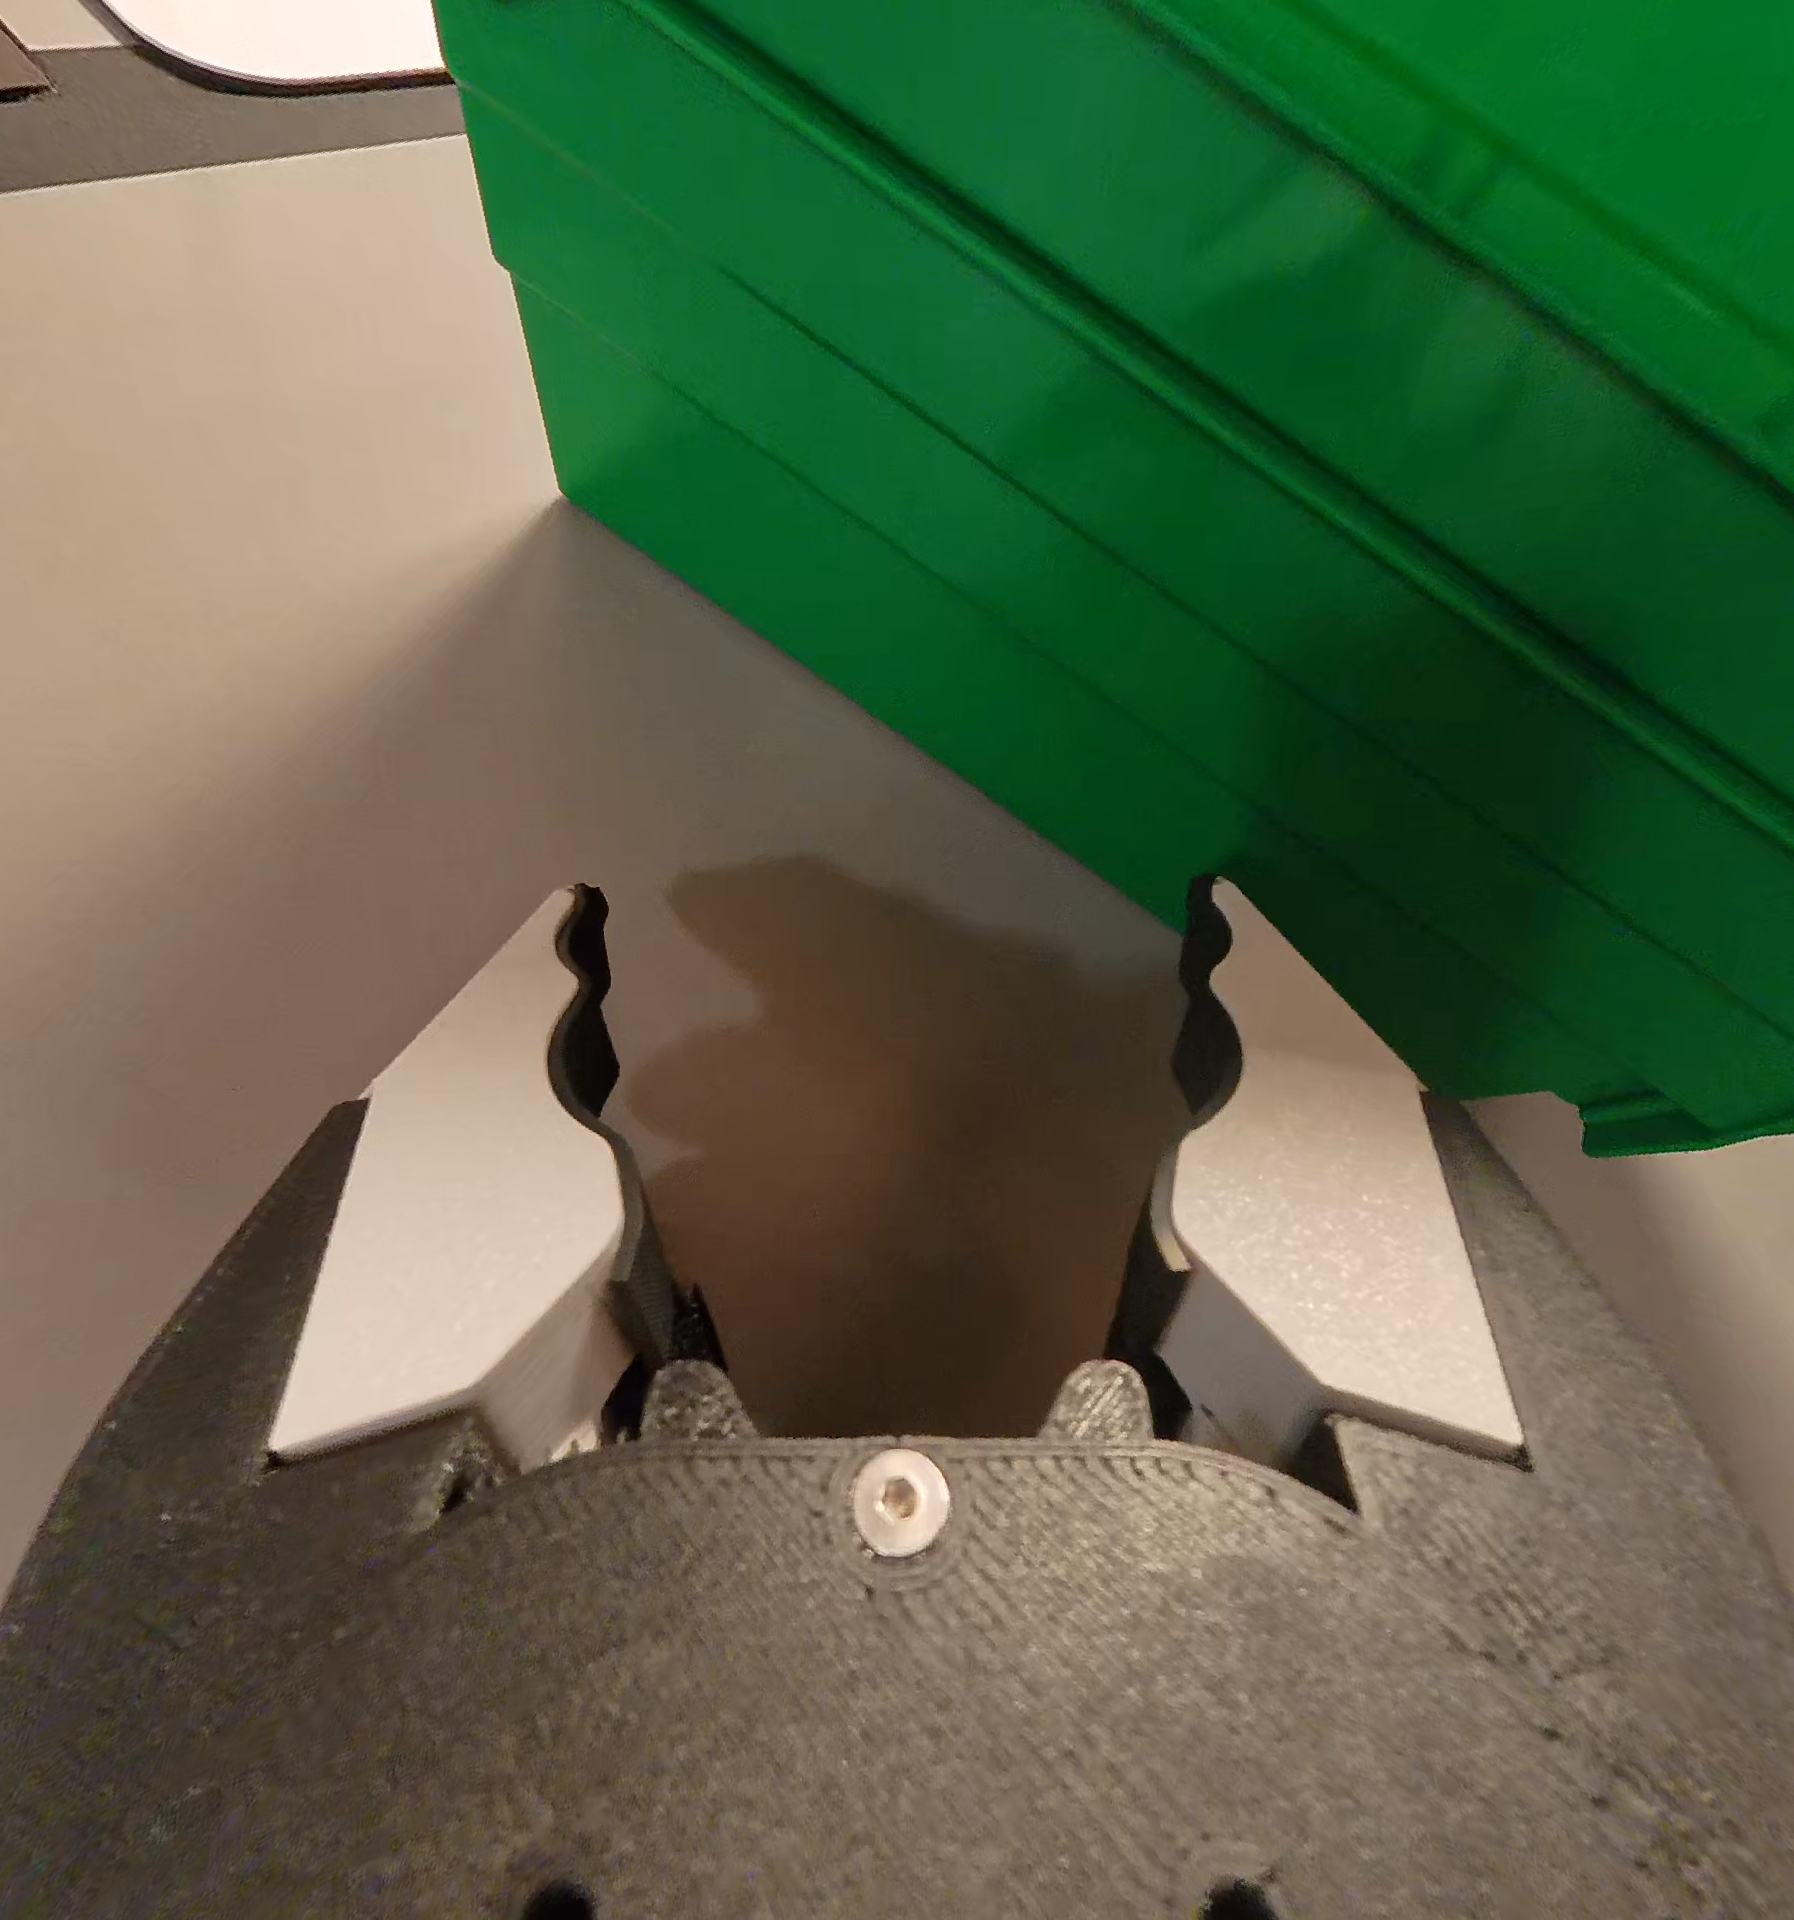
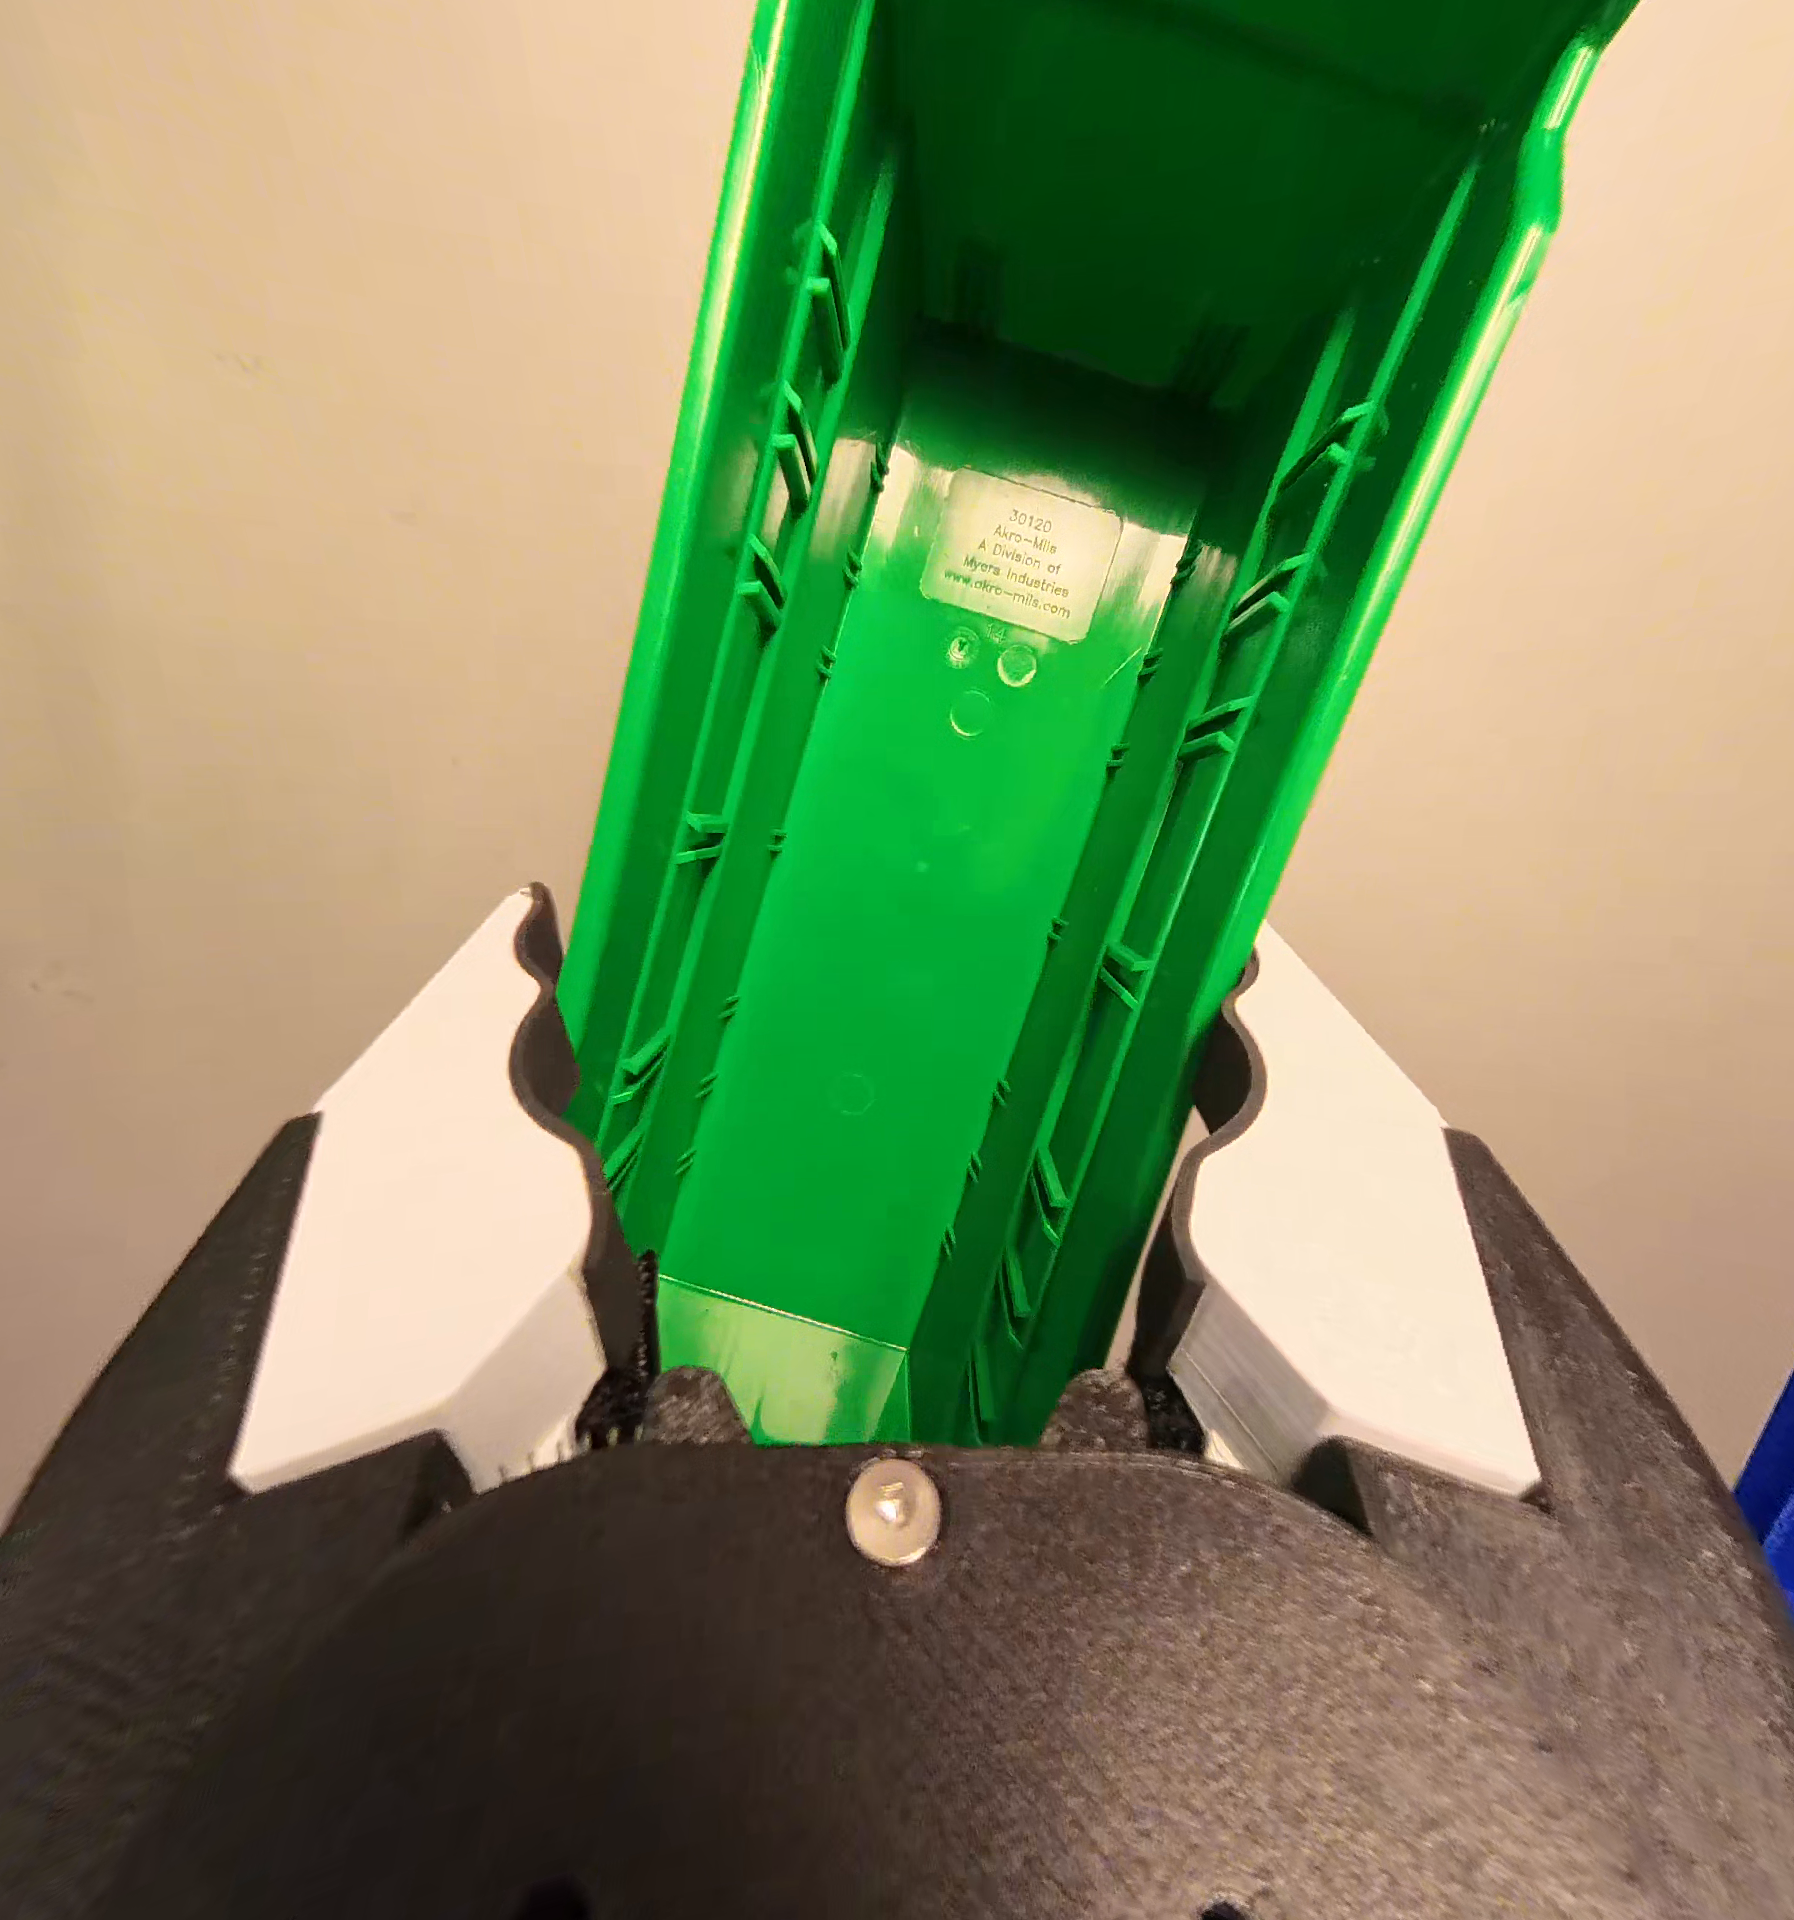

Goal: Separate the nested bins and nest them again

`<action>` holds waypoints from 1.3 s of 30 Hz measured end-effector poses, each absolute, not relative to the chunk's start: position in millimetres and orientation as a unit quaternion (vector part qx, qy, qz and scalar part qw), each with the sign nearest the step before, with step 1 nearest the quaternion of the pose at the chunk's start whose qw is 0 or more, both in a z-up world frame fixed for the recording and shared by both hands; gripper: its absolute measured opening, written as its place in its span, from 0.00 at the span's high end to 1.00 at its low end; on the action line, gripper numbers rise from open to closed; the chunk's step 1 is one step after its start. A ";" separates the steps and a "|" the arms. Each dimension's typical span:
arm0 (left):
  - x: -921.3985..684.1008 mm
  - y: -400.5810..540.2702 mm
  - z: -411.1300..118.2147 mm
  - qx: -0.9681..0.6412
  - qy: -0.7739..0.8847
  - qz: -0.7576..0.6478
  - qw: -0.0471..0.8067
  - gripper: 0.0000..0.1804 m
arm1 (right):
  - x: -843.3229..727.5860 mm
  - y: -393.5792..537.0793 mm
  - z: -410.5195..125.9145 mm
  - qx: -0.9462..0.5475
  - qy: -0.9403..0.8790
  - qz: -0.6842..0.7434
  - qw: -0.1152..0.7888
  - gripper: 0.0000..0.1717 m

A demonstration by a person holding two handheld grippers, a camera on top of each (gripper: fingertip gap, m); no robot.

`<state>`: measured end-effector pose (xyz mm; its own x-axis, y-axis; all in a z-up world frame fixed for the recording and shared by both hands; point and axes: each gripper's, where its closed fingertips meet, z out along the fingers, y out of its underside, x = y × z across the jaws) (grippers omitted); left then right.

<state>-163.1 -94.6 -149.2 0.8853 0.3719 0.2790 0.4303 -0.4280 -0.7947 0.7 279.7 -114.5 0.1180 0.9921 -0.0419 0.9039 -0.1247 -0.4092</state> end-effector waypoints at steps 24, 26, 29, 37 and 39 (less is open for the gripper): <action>-167.5 -94.4 -148.5 -0.837 -0.249 -0.031 0.486 0.41 | -73.9 88.3 91.8 -0.556 -0.733 0.364 0.147 0.34; -167.6 -94.5 -148.2 -0.837 -0.249 -0.032 0.487 0.41 | -86.7 54.8 99.1 -0.539 -0.741 0.378 0.129 0.34; -168.8 -95.1 -147.2 -0.832 -0.254 -0.037 0.491 0.41 | -109.2 19.3 85.0 -0.542 -0.746 0.372 0.104 0.34; -170.5 -96.0 -145.5 -0.826 -0.263 -0.047 0.497 0.42 | -146.0 1.5 61.3 -0.584 -0.730 0.343 0.099 0.32; -169.9 -95.6 -146.6 -0.830 -0.259 -0.041 0.492 0.42 | -146.9 1.2 56.4 -0.593 -0.730 0.327 0.093 0.31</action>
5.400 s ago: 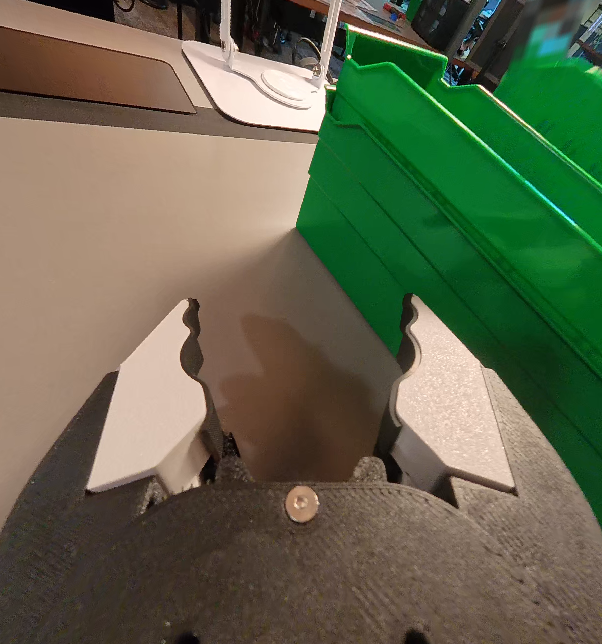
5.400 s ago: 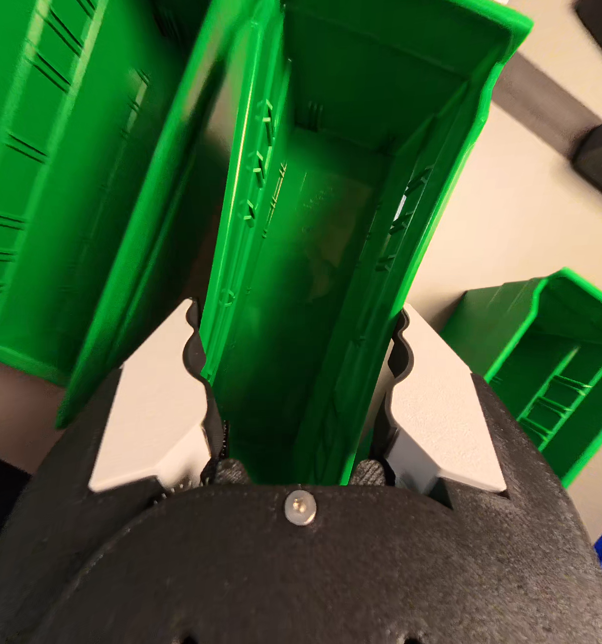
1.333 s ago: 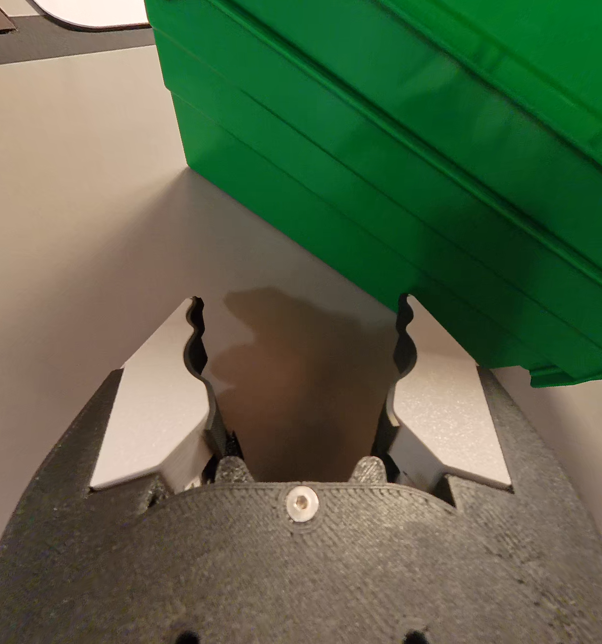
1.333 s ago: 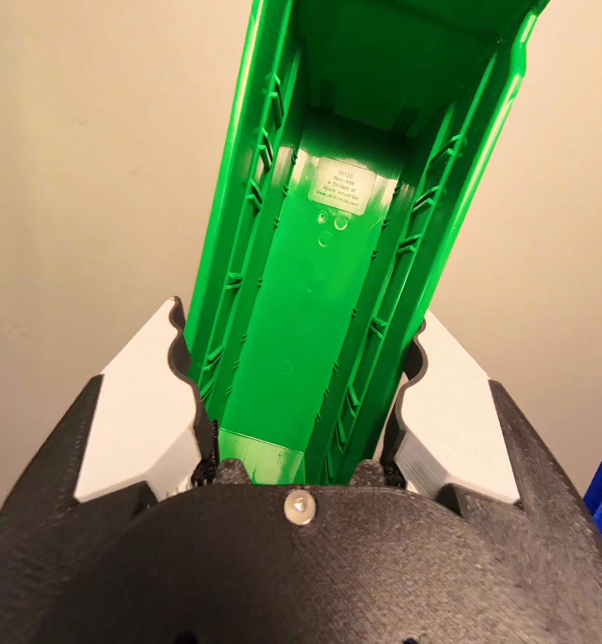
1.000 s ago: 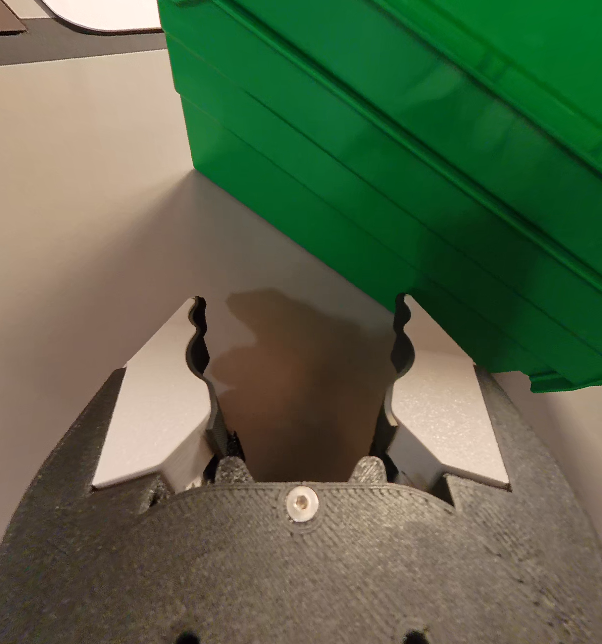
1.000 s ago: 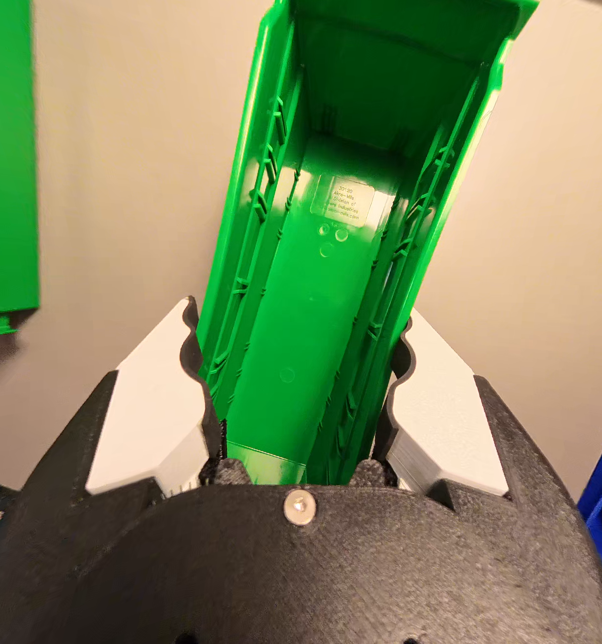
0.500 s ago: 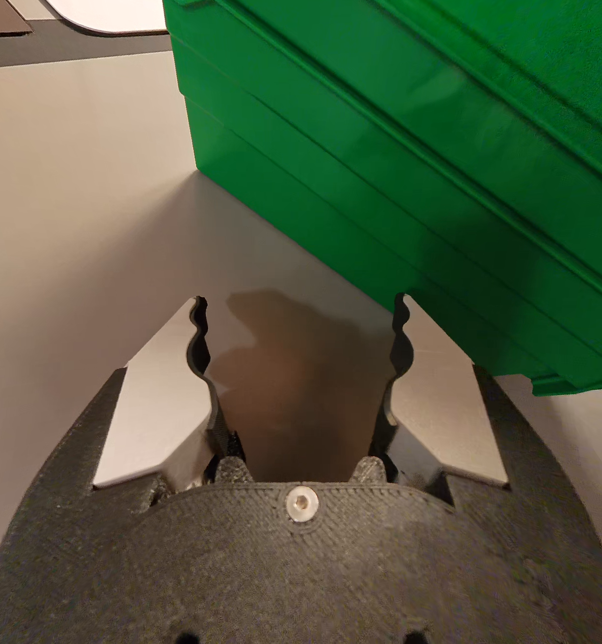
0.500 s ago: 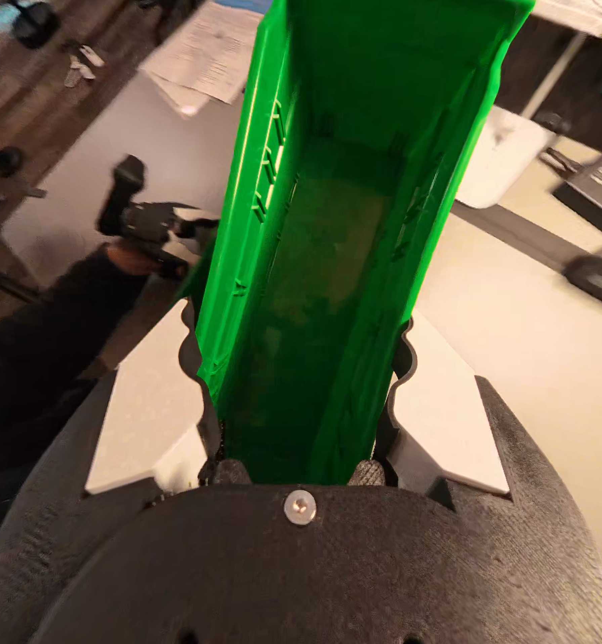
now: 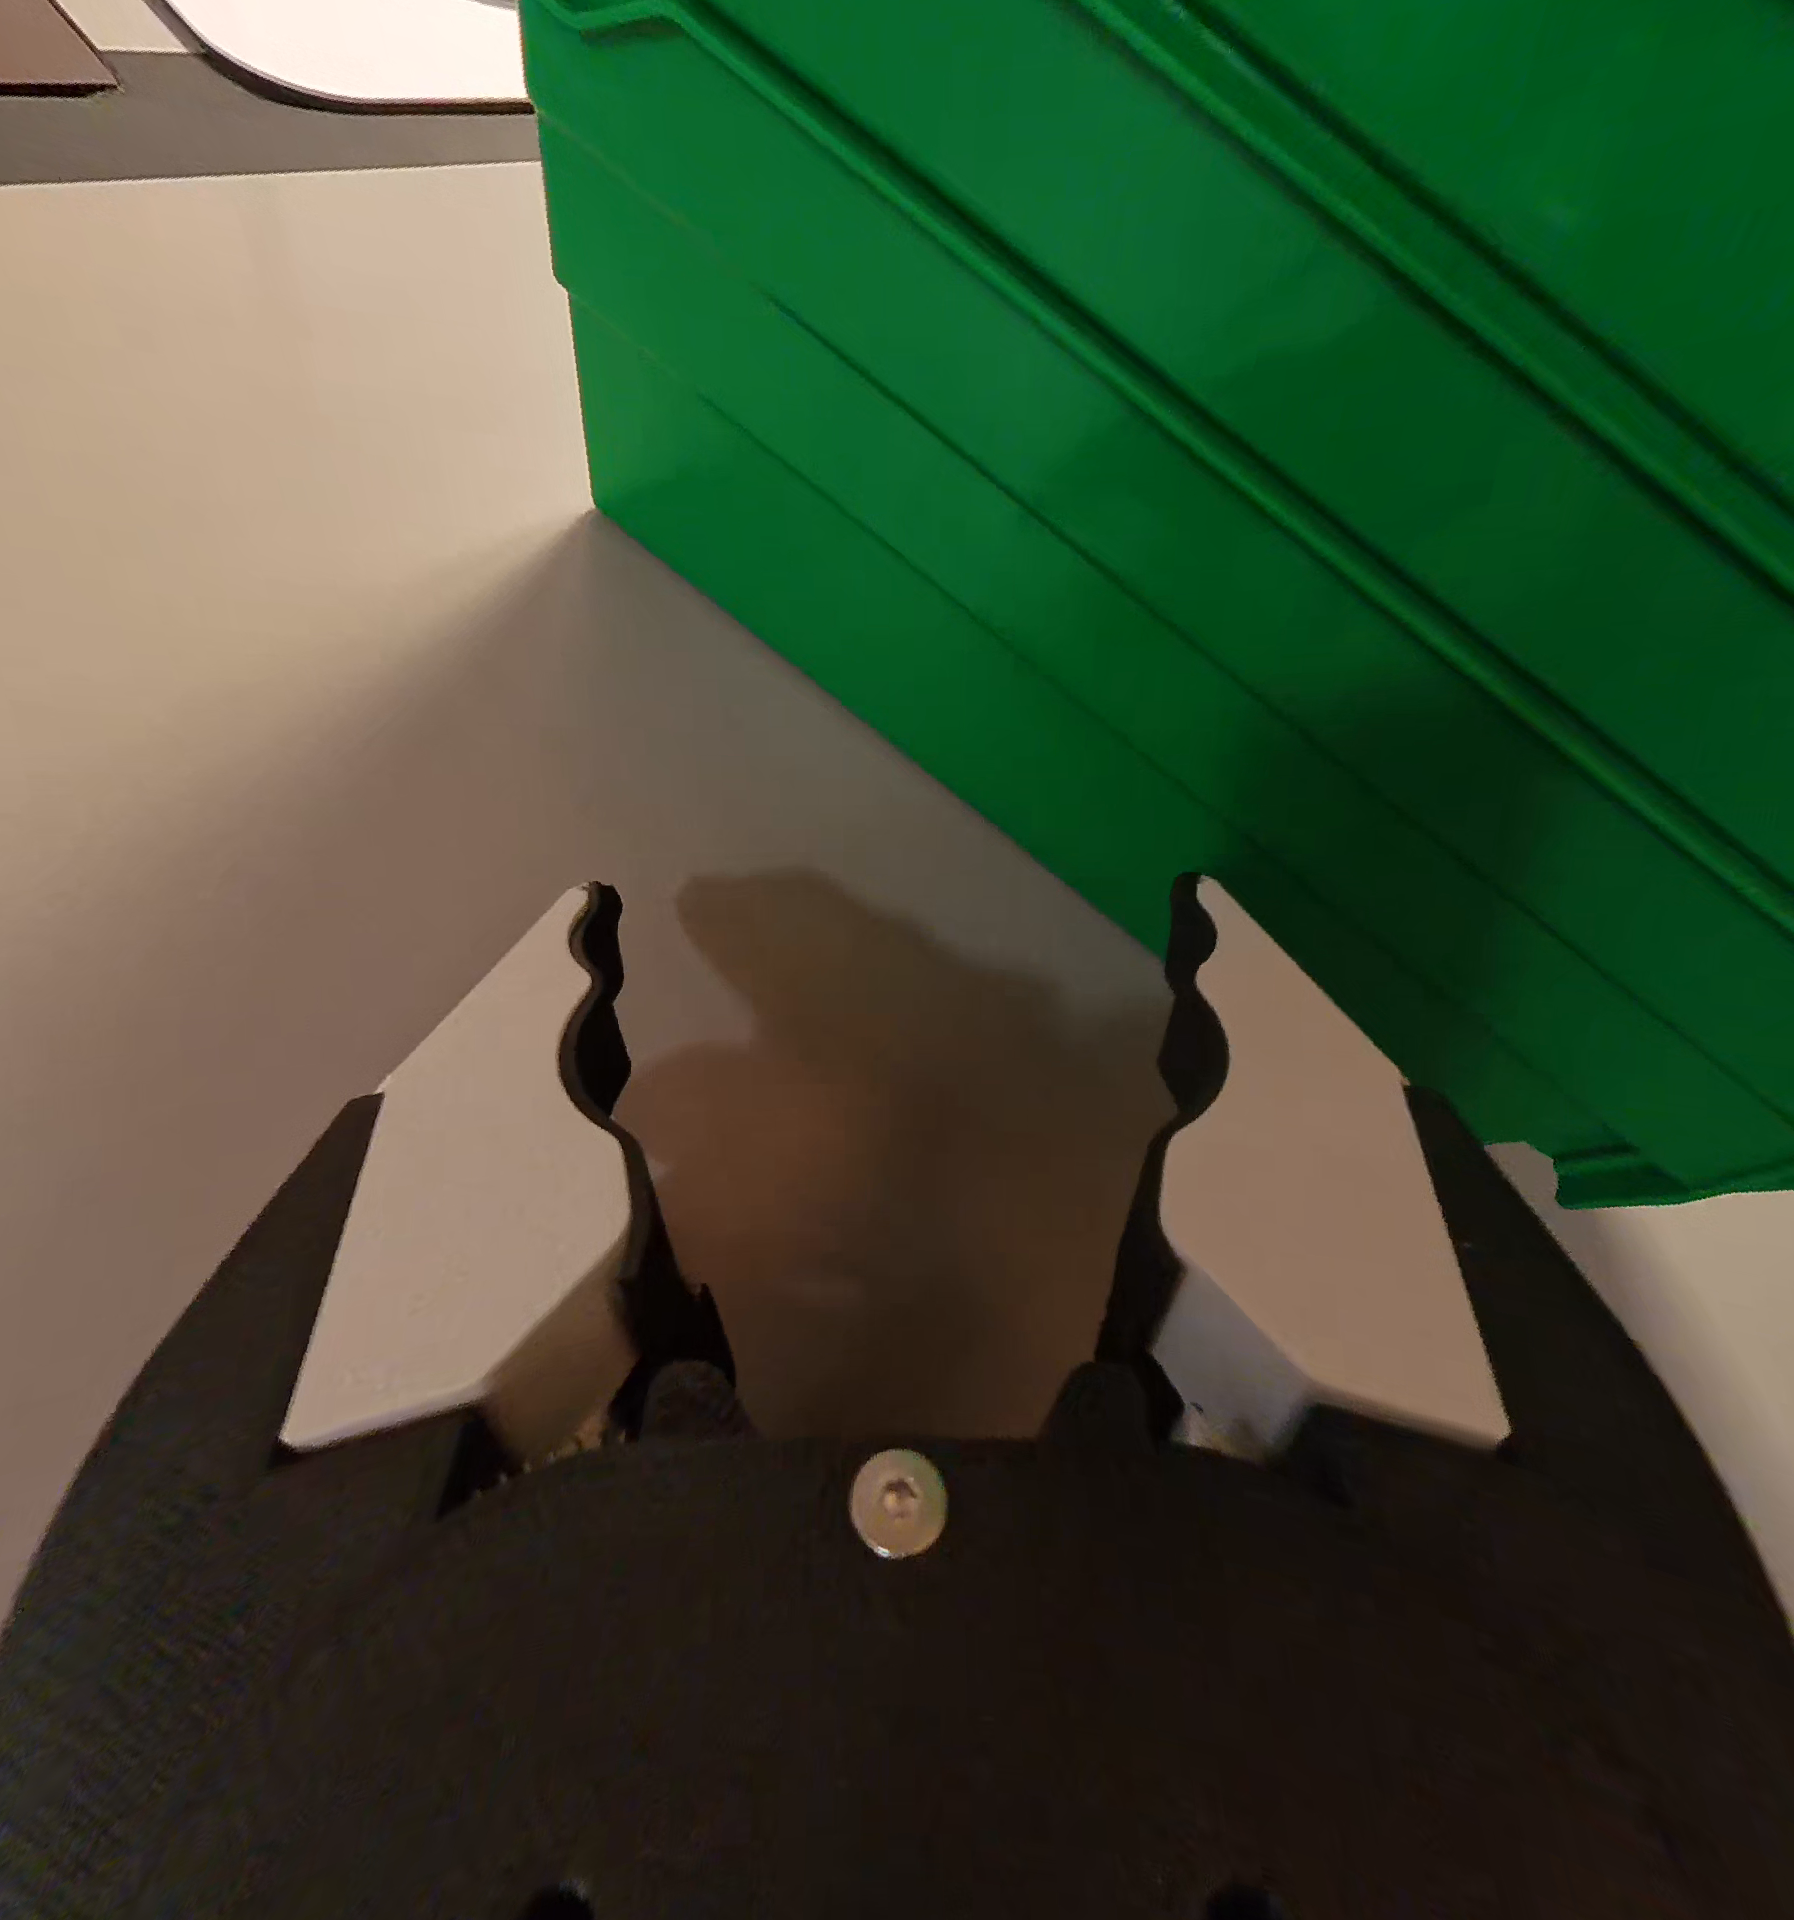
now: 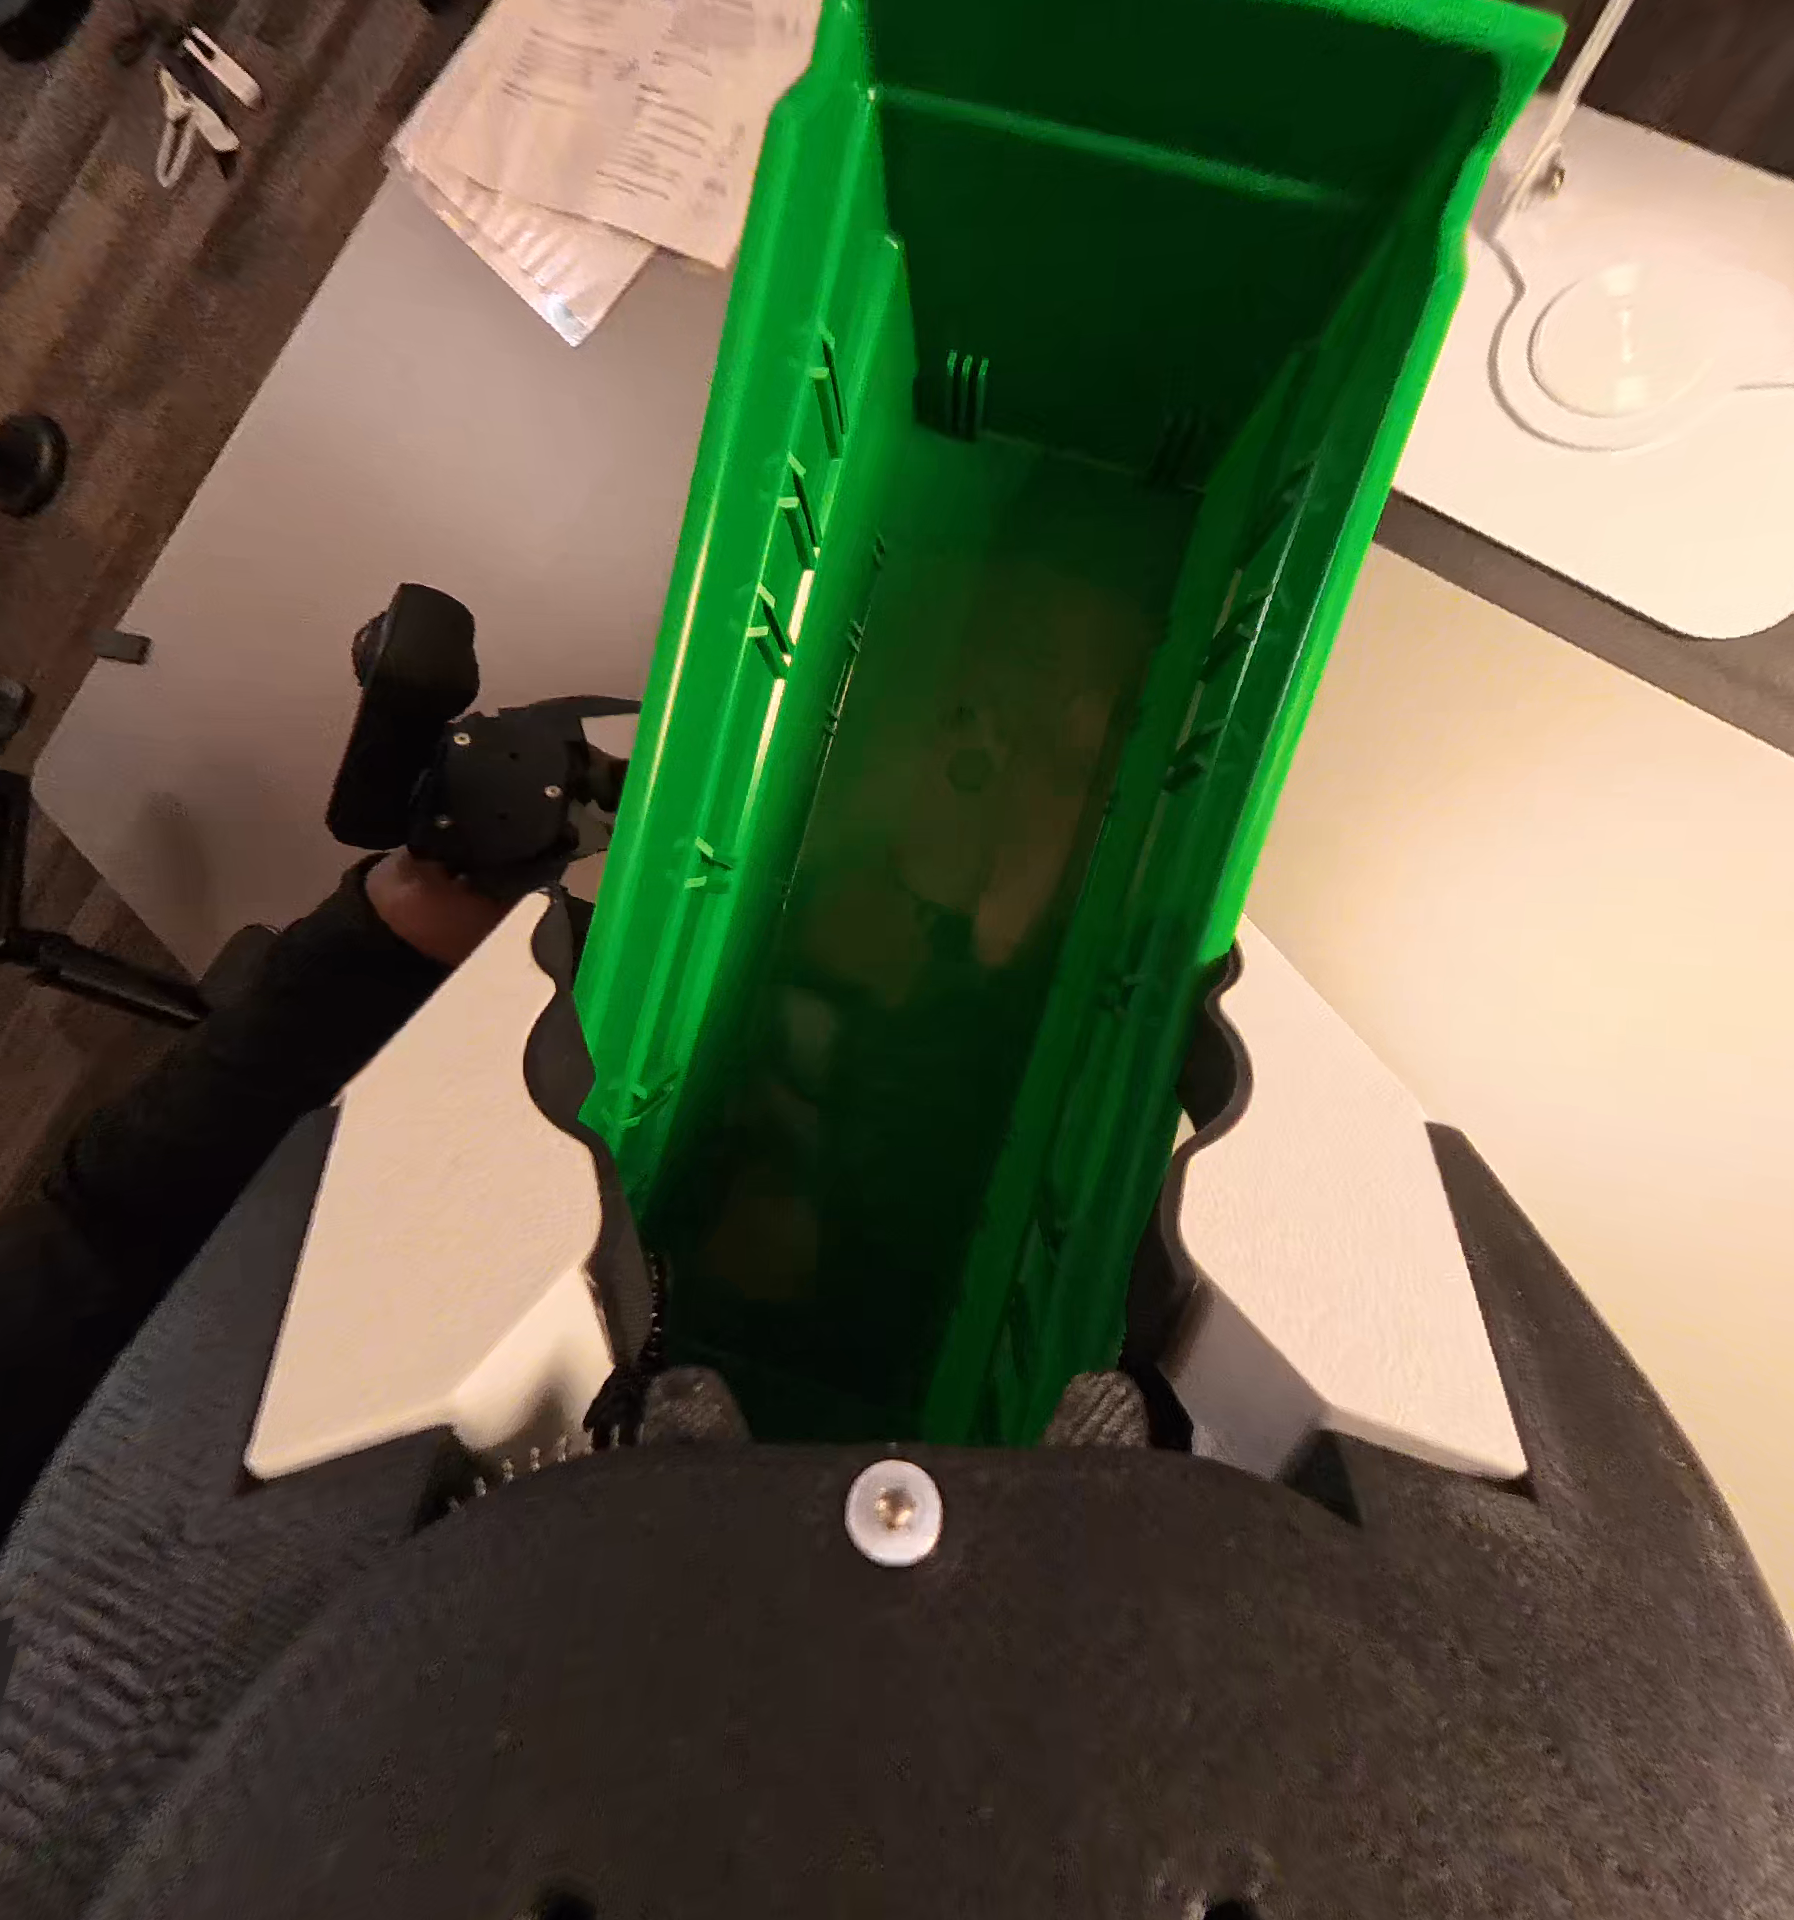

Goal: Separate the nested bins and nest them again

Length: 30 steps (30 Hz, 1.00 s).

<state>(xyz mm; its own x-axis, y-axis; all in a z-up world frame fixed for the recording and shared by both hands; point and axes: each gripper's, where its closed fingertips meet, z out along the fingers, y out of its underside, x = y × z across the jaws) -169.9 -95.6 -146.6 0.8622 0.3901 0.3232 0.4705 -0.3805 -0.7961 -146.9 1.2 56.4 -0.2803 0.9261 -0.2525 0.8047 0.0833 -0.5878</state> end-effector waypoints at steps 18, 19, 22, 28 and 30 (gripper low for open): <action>-169.1 -95.4 -147.9 -0.833 -0.256 -0.032 0.489 0.42 | -150.6 -13.3 49.8 -0.616 -0.722 0.290 0.125 0.31; -169.0 -95.4 -148.0 -0.834 -0.256 -0.031 0.488 0.42 | -151.5 -10.6 48.6 -0.618 -0.721 0.286 0.130 0.31; -168.9 -95.3 -148.2 -0.834 -0.255 -0.030 0.488 0.42 | -154.7 -8.3 40.5 -0.626 -0.716 0.280 0.132 0.30; -168.8 -95.5 -148.0 -0.834 -0.255 -0.031 0.488 0.42 | -159.3 -10.6 11.7 -0.628 -0.724 0.254 0.135 0.26; -168.5 -95.4 -148.2 -0.835 -0.254 -0.030 0.488 0.42 | -162.1 -10.6 11.6 -0.625 -0.721 0.262 0.143 0.26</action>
<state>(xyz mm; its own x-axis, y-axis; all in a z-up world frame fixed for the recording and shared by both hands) -168.5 -95.4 -148.2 0.8694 0.3944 0.2978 0.4530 -0.3953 -0.7991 -162.1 -10.6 11.6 -0.1770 0.9767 -0.1218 0.8264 0.0802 -0.5574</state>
